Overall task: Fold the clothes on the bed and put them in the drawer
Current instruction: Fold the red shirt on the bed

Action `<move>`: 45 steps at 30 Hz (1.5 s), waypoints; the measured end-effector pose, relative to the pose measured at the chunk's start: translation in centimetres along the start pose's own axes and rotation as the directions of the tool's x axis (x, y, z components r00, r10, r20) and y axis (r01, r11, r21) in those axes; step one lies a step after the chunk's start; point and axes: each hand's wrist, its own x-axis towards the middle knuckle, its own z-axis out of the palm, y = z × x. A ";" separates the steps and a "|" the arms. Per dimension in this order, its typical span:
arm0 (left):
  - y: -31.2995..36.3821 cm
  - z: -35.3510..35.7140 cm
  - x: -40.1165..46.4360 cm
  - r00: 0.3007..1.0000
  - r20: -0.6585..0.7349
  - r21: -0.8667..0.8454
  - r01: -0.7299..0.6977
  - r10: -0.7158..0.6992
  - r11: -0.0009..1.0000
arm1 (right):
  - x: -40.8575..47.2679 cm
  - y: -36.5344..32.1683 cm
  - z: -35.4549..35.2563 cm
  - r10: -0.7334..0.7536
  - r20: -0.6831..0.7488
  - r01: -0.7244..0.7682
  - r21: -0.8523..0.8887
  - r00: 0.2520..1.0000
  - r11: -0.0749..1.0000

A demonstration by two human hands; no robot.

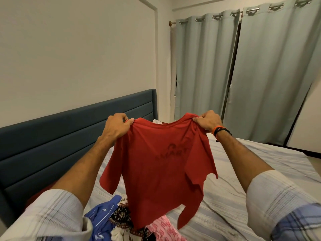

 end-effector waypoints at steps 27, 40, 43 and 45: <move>3.8 1.7 -0.9 0.995 -0.084 -0.186 -0.071 0.056 0.980 | -0.6 -1.5 -0.3 -0.254 0.032 0.252 0.062 0.967 0.966; 4.9 1.6 -1.1 0.983 -0.182 -0.065 0.014 -0.025 0.998 | -0.3 -1.6 -0.5 -0.357 -0.070 0.345 -0.146 0.931 0.927; 5.0 1.9 -0.8 0.994 -0.099 -0.095 0.036 -0.045 0.995 | 0.3 -1.4 -0.3 -0.296 -0.082 0.285 -0.127 0.952 0.950; 5.3 2.0 -0.5 0.998 -0.048 -0.119 0.023 -0.029 0.993 | 0.7 -1.4 -0.1 -0.225 -0.126 0.218 -0.067 0.966 0.974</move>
